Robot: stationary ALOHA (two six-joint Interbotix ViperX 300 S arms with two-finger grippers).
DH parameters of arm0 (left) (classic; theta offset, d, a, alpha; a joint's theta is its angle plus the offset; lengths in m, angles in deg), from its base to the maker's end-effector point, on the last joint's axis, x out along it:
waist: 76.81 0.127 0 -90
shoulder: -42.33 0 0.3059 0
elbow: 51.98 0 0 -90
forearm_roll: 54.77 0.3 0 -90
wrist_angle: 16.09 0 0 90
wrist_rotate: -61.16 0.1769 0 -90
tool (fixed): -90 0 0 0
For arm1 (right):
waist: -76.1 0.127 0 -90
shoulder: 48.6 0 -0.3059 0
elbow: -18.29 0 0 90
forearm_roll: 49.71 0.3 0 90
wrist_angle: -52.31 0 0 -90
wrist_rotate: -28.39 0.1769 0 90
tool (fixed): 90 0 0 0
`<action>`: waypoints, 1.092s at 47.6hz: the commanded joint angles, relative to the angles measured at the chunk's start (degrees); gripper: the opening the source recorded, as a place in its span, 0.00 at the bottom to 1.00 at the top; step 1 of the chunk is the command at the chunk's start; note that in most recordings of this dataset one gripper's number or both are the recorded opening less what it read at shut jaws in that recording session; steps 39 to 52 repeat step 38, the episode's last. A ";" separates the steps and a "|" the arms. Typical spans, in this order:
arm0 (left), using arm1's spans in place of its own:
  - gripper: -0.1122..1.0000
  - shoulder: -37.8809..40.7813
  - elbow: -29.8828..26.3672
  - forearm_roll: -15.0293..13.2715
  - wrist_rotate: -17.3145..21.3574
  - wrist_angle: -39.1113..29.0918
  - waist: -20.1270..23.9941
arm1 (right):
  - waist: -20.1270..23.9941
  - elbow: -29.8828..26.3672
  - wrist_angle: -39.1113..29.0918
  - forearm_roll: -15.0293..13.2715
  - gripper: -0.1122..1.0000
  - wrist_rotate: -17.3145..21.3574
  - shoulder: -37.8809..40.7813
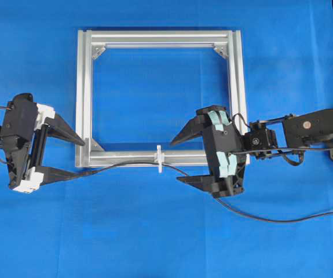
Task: Insert the wire through the string loop located in the center.
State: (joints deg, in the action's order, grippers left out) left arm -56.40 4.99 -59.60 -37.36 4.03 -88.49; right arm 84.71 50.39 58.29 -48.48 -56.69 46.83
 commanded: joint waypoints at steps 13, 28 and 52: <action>0.89 -0.79 -0.79 0.18 0.09 -0.18 0.18 | 0.09 -1.14 -0.26 0.00 0.92 -0.09 -1.76; 0.89 -0.88 -0.70 0.18 0.09 -0.44 0.18 | 0.09 -1.14 -0.26 0.00 0.92 -0.09 -1.85; 0.89 -0.88 -0.70 0.18 0.09 -0.70 0.18 | 0.09 -1.05 -0.26 0.00 0.92 -0.09 -1.76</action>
